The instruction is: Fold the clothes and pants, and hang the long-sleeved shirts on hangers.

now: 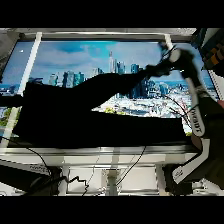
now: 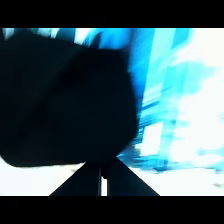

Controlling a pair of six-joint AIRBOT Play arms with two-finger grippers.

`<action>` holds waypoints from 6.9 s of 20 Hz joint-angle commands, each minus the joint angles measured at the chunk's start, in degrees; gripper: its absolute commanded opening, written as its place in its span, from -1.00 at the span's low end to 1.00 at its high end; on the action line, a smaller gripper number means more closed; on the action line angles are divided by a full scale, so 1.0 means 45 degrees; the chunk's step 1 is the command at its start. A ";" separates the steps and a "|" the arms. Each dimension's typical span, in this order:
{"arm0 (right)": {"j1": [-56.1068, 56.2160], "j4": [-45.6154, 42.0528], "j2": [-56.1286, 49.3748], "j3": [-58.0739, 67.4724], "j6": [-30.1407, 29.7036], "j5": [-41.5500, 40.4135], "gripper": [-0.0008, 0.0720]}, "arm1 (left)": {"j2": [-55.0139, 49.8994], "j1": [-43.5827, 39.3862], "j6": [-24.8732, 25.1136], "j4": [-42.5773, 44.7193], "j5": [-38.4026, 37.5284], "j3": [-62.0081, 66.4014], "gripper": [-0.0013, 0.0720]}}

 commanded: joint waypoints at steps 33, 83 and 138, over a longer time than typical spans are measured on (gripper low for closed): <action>-0.4294 -0.0282 0.5707 -1.1030 -0.1627 -0.2574 0.44 | 0.0248 -0.0010 -0.0515 0.0976 0.1627 0.0695 -0.90; -0.4454 0.4770 0.0379 -0.5168 -0.4435 -0.6037 0.28 | 0.1175 -0.1059 -0.5090 0.3648 0.6003 -0.0039 0.94; -0.4435 0.1370 1.5970 -1.8520 0.3070 0.4177 0.43 | 0.2875 0.4668 0.1355 -0.4279 0.4556 -0.8019 -0.90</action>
